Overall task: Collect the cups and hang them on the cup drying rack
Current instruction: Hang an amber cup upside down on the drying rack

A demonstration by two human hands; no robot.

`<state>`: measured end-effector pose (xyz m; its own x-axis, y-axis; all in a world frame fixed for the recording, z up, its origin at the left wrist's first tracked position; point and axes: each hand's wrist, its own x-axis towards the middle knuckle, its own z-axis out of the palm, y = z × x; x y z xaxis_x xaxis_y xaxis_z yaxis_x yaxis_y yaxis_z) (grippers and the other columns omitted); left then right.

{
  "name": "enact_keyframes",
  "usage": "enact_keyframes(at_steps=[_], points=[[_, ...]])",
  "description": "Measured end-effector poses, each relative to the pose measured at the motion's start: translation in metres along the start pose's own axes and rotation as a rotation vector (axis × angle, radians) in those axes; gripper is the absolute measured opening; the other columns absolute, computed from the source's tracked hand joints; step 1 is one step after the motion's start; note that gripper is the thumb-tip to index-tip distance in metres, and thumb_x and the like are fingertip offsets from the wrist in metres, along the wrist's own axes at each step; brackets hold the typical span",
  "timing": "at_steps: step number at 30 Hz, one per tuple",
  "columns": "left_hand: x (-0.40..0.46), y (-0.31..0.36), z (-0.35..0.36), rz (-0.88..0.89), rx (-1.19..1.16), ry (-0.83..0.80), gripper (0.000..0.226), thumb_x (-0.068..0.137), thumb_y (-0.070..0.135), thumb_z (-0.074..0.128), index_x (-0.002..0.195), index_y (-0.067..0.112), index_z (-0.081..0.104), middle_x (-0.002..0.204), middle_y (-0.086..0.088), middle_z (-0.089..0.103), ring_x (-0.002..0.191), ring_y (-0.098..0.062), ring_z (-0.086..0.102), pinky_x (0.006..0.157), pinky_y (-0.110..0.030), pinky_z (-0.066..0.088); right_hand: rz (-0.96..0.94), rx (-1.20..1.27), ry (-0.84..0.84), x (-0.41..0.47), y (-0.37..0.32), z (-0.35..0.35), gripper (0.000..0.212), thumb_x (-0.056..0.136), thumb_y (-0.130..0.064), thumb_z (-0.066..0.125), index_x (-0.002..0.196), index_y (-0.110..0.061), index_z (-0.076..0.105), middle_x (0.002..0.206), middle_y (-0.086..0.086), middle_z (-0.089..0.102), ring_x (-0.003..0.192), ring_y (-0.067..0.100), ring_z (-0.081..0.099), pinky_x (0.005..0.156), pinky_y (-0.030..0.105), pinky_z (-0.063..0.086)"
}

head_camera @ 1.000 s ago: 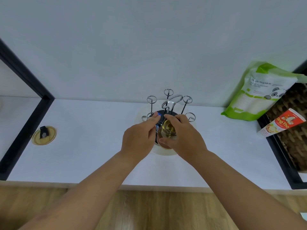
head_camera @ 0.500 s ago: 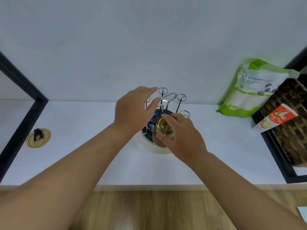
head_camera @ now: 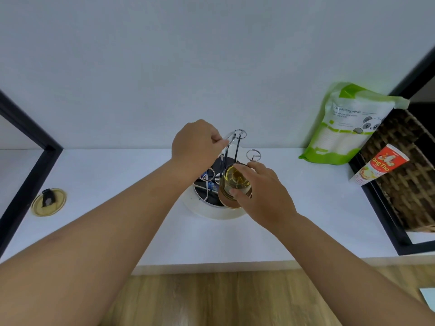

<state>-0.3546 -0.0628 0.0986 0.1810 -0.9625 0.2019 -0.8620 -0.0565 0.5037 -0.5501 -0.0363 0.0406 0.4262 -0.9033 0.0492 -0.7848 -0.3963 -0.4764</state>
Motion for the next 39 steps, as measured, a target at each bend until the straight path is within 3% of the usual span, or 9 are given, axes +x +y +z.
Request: enact_keyframes(at_steps=[4, 8, 12, 16, 24, 30, 36, 39], points=[[-0.001, 0.001, 0.006, -0.124, -0.15, 0.006, 0.036, 0.086, 0.041, 0.074, 0.06, 0.017, 0.073, 0.049, 0.01, 0.062, 0.055, -0.006, 0.061, 0.065, -0.025, 0.051, 0.017, 0.007, -0.001, 0.003, 0.006, -0.002, 0.057, 0.096, -0.044, 0.068, 0.149, -0.033, 0.051, 0.152, -0.003, 0.048, 0.139, 0.024, 0.04, 0.096, 0.037, 0.046], [0.001, 0.004, 0.011, -0.202, -0.221, -0.006, 0.039, 0.086, 0.04, 0.074, 0.063, 0.009, 0.075, 0.059, -0.005, 0.07, 0.057, -0.016, 0.065, 0.058, -0.019, 0.043, 0.022, 0.03, -0.002, 0.007, 0.009, -0.005, 0.059, 0.094, -0.041, 0.07, 0.149, -0.031, 0.052, 0.155, -0.002, 0.045, 0.14, 0.026, 0.041, 0.1, 0.039, 0.045], [0.001, 0.008, 0.014, -0.265, -0.32, -0.004, 0.034, 0.085, 0.036, 0.076, 0.063, 0.01, 0.076, 0.057, -0.001, 0.071, 0.059, -0.012, 0.069, 0.068, -0.028, 0.057, 0.045, 0.033, -0.02, 0.014, 0.012, -0.009, 0.059, 0.095, -0.041, 0.069, 0.151, -0.033, 0.051, 0.164, 0.002, 0.036, 0.146, 0.029, 0.036, 0.108, 0.042, 0.041], [0.001, 0.009, 0.017, -0.307, -0.386, 0.004, 0.029, 0.084, 0.034, 0.077, 0.062, 0.016, 0.077, 0.058, 0.004, 0.072, 0.063, -0.011, 0.072, 0.079, -0.039, 0.06, 0.063, 0.04, -0.028, 0.021, 0.012, -0.011, 0.058, 0.096, -0.041, 0.069, 0.151, -0.034, 0.051, 0.166, 0.003, 0.034, 0.148, 0.029, 0.035, 0.109, 0.044, 0.041], [-0.003, 0.011, 0.022, -0.296, -0.409, 0.056, 0.028, 0.086, 0.035, 0.076, 0.064, 0.017, 0.077, 0.058, 0.007, 0.071, 0.06, -0.006, 0.071, 0.077, -0.038, 0.06, 0.06, 0.074, -0.031, 0.026, 0.012, -0.013, 0.058, 0.096, -0.039, 0.07, 0.151, -0.034, 0.051, 0.165, 0.003, 0.035, 0.149, 0.029, 0.034, 0.108, 0.045, 0.043], [-0.014, 0.015, 0.011, -0.281, -0.293, 0.034, 0.03, 0.09, 0.049, 0.067, 0.076, 0.024, 0.077, 0.067, 0.011, 0.071, 0.069, -0.005, 0.068, 0.072, -0.03, 0.056, 0.034, 0.06, -0.029, 0.025, 0.006, -0.039, 0.061, 0.095, -0.04, 0.07, 0.152, -0.033, 0.05, 0.165, 0.002, 0.036, 0.15, 0.026, 0.032, 0.109, 0.043, 0.041], [-0.02, 0.049, -0.054, -0.18, -0.168, 0.055, 0.025, 0.096, 0.048, 0.059, 0.086, 0.029, 0.073, 0.081, 0.016, 0.07, 0.08, -0.004, 0.065, 0.073, -0.027, 0.051, -0.018, 0.116, 0.012, 0.017, -0.019, -0.113, 0.057, 0.096, -0.037, 0.069, 0.151, -0.033, 0.052, 0.151, -0.002, 0.049, 0.141, 0.019, 0.042, 0.109, 0.037, 0.043], [-0.012, 0.083, -0.104, -0.082, -0.154, 0.056, 0.024, 0.097, 0.046, 0.058, 0.096, 0.029, 0.075, 0.089, 0.018, 0.072, 0.086, -0.002, 0.066, 0.08, -0.029, 0.053, -0.055, 0.127, 0.068, 0.014, -0.038, -0.172, 0.057, 0.099, -0.041, 0.066, 0.152, -0.032, 0.05, 0.148, -0.002, 0.052, 0.138, 0.018, 0.045, 0.111, 0.036, 0.041]])
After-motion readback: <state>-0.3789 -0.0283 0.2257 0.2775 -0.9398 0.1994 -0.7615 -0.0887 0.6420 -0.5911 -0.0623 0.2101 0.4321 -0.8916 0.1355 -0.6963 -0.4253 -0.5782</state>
